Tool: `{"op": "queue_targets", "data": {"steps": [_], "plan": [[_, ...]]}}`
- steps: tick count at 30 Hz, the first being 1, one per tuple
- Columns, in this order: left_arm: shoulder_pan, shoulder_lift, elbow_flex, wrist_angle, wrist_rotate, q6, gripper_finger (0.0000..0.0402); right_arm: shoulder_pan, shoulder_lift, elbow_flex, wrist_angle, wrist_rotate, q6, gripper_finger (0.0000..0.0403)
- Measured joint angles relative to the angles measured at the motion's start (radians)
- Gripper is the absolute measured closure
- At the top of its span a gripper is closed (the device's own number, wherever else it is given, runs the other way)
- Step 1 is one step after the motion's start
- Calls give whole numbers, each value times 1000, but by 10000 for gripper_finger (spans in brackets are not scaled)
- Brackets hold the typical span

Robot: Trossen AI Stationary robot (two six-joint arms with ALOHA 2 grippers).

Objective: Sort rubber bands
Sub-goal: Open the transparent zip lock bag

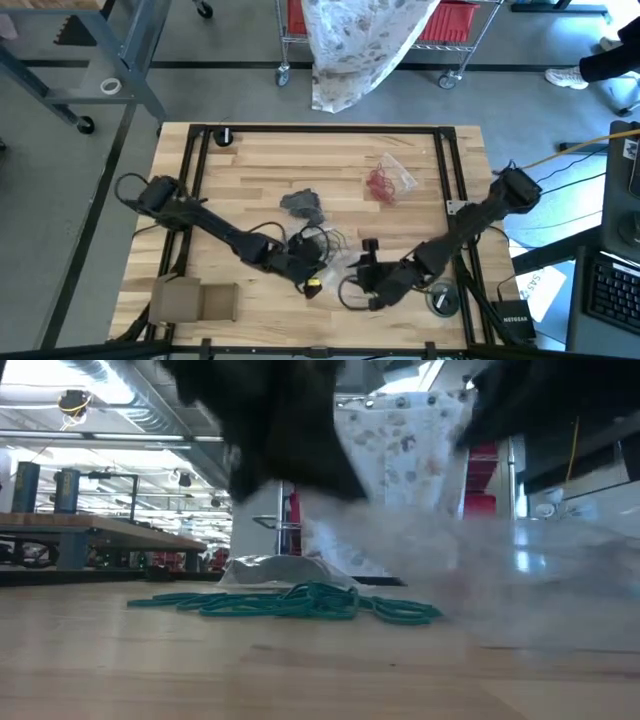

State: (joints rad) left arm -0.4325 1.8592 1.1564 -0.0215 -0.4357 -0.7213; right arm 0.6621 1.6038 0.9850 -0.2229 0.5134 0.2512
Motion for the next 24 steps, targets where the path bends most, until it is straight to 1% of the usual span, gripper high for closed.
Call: {"op": "queue_targets", "data": {"steps": [3, 6, 8, 12, 14, 18, 21, 23, 24], "plan": [[-38, -38, 19, 7, -85, 70, 401, 23, -10, 58, 1, 20, -64, 244], [-72, -54, 35, 6, -165, 149, 402, 23, -1, 80, 10, 38, -99, 244], [-90, -59, 41, 7, -209, 178, 402, 10, 13, 81, 21, 44, -96, 244], [-120, -60, 56, 6, -312, 198, 401, -16, 74, 80, 19, 48, -41, 244], [-130, -60, 71, 12, -329, 231, 401, -24, 115, 80, 22, 81, -25, 244], [-152, -61, 100, 15, -331, 289, 401, -28, 178, 79, 36, 253, -23, 244], [-166, -61, 100, 3, -331, 289, 401, -28, 207, 79, 61, 380, -18, 244], [-168, -61, 97, -28, -331, 259, 401, -28, 222, 79, 71, 381, -2, 244], [-166, -61, 96, -55, -331, 232, 401, -28, 227, 79, 69, 355, 5, 244]]}}
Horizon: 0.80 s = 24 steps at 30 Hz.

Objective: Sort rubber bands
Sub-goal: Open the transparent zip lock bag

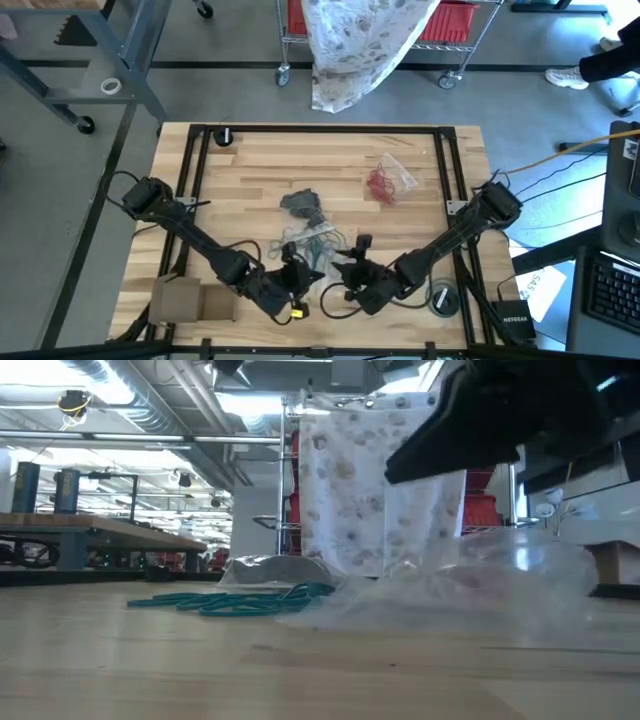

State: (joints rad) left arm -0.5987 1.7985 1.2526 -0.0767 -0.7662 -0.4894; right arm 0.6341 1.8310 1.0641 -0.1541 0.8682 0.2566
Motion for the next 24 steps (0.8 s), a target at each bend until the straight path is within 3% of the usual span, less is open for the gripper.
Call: {"op": "queue_targets", "data": {"steps": [3, 9, 17, 24], "plan": [[14, 0, -1, -89, 0, -101, 401, 14, 1, 0, -58, -89, 46, 244], [57, 6, -2, -182, 23, -285, 387, 58, -4, 0, -137, -100, 114, 244], [124, 76, -2, -178, 240, -406, 290, -5, -4, -140, 39, -310, 260, 244], [119, 162, -2, -184, 259, -546, 242, -19, -7, -240, 104, -372, 305, 244]]}}
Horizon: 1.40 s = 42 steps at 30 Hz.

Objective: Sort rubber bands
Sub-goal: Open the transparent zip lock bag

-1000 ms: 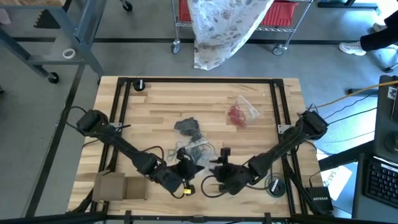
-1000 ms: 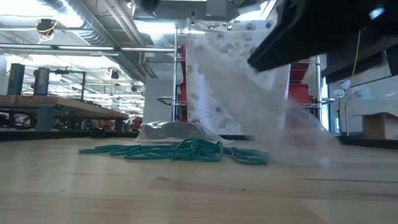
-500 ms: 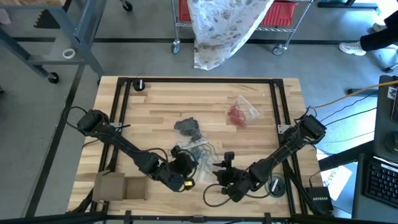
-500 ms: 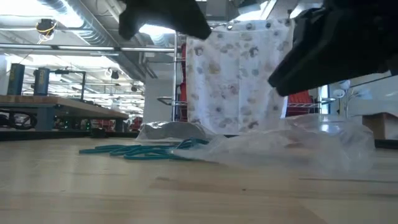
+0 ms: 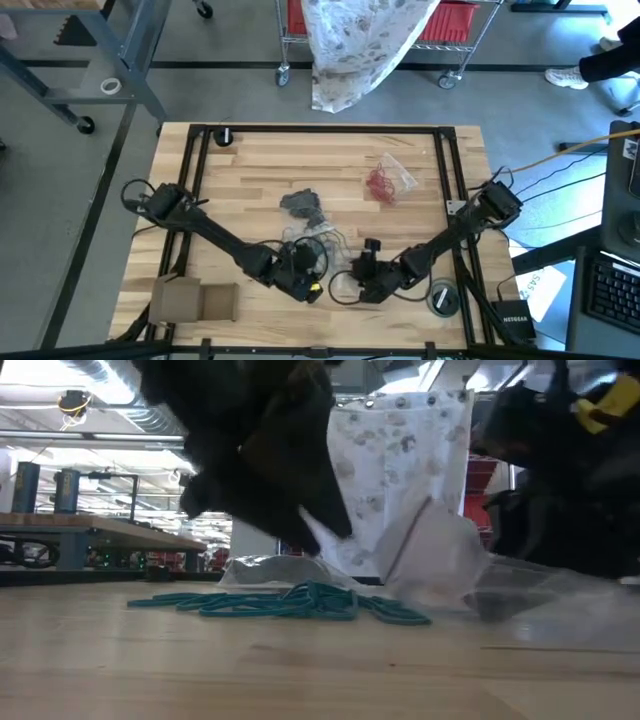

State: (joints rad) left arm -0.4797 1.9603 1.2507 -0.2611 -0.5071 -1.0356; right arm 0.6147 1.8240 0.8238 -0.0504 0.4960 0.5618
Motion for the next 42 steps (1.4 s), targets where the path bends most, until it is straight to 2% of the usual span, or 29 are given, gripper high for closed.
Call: {"op": "queue_targets", "data": {"steps": [11, 17, 28, 35, 42], "plan": [[63, -26, 1, 57, -17, 36, 246, 0, 2, -8, 48, 20, -70, 244], [109, 6, 0, 81, 43, 47, 246, 0, 10, -8, 52, 51, -71, 244], [93, -27, 0, 5, 59, 17, 247, 0, 15, -8, 56, 52, -70, 244], [96, -14, -1, 80, 61, 22, 247, 0, 15, -8, 57, 51, -70, 244], [95, -13, 0, 65, 77, 26, 247, 0, 15, -8, 57, 50, -70, 244]]}}
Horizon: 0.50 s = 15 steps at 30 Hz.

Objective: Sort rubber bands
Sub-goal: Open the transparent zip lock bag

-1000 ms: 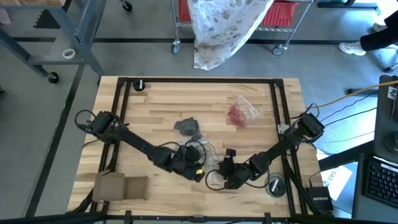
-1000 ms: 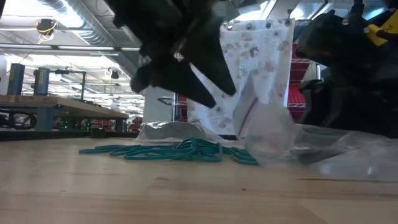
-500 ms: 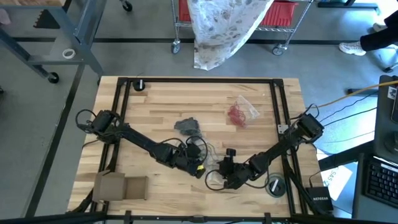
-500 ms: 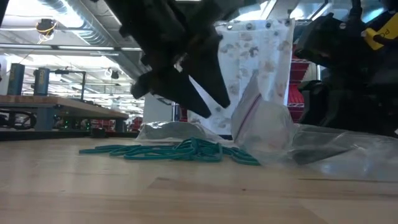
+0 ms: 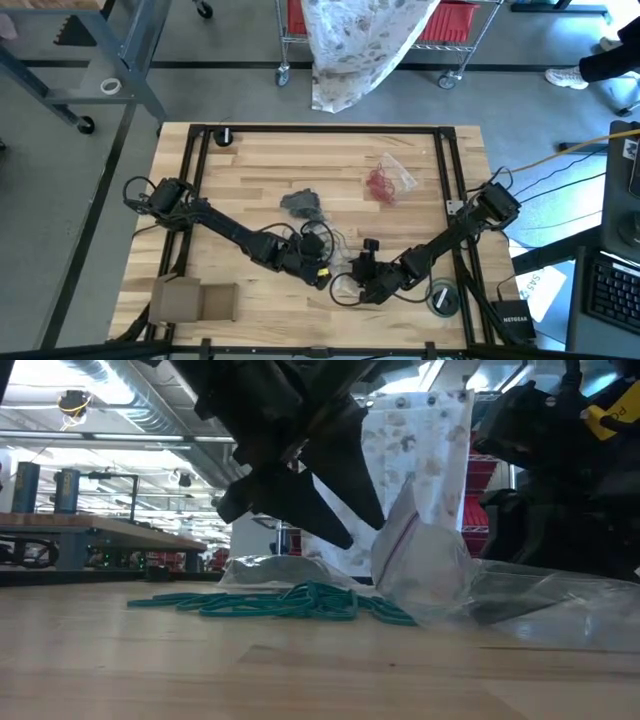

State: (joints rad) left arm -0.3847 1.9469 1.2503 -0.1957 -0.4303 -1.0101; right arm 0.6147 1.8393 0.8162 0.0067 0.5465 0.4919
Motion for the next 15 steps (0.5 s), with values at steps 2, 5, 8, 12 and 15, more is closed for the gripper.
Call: {"op": "queue_targets", "data": {"steps": [2, 5, 8, 12, 15], "plan": [[0, 0, 0, -16, 2, -3, 247, 0, 0, 0, 0, 0, 0, 244], [0, 2, 0, -12, 2, 0, 247, 0, 0, 0, 0, 0, 0, 244], [0, 2, 0, -4, 2, -1, 247, 0, 0, 0, 0, 0, 0, 244], [0, 13, 1, 3, 1, -3, 247, 0, 0, 0, 0, 0, 0, 244], [0, 36, 0, 22, 2, -5, 247, 0, 0, 1, 0, 1, 0, 244]]}}
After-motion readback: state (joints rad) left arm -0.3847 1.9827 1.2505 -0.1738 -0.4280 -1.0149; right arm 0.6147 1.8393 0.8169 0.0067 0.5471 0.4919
